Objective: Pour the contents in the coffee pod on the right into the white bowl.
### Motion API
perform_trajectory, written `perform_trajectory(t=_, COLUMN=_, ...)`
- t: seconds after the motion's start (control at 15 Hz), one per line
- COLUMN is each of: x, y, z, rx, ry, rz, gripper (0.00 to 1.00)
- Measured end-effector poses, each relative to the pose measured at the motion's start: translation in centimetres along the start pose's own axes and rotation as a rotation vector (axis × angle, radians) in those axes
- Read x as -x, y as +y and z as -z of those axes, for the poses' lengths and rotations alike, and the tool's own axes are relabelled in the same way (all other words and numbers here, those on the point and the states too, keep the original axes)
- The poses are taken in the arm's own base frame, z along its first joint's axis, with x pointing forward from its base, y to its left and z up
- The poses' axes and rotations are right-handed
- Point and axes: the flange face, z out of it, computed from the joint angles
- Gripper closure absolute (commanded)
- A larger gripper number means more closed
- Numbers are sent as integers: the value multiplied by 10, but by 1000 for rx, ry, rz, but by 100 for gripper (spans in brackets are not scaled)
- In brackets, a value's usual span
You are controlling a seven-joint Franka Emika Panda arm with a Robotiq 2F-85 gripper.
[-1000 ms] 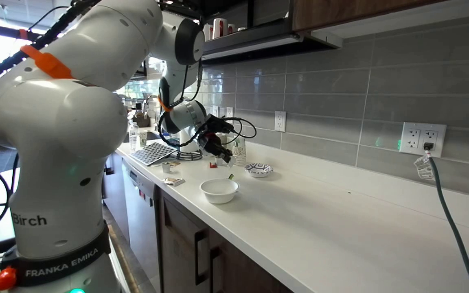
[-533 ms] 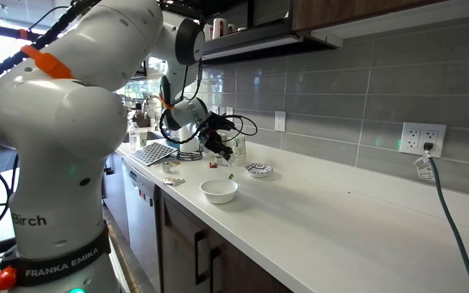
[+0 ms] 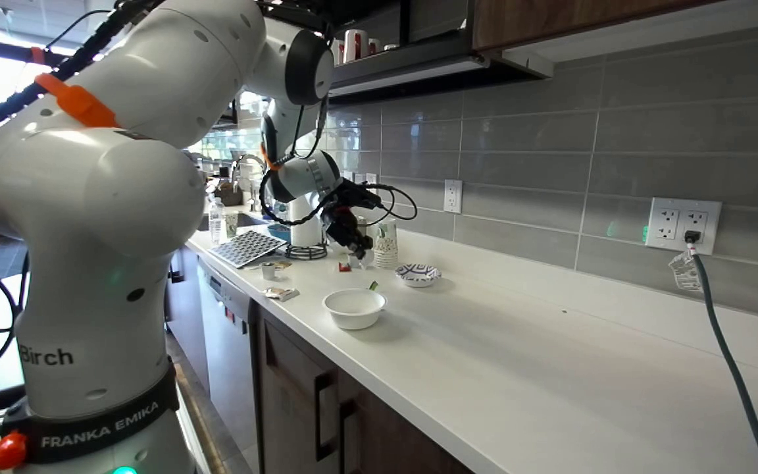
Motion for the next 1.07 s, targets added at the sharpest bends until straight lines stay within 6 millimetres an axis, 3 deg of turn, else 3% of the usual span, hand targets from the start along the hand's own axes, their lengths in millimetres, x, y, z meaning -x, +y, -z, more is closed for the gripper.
perform_trajectory(t=0.2, x=0, y=-1, z=0, rx=-29, ry=49, rz=10, gripper=83)
perform_trajectory(t=0.53, x=-5, y=6, z=2, rx=-42, ry=191, rz=-6, gripper=76)
perform_trajectory(t=1.07, x=-13, y=17, z=9, rx=-17, ry=403, rz=-116, gripper=79)
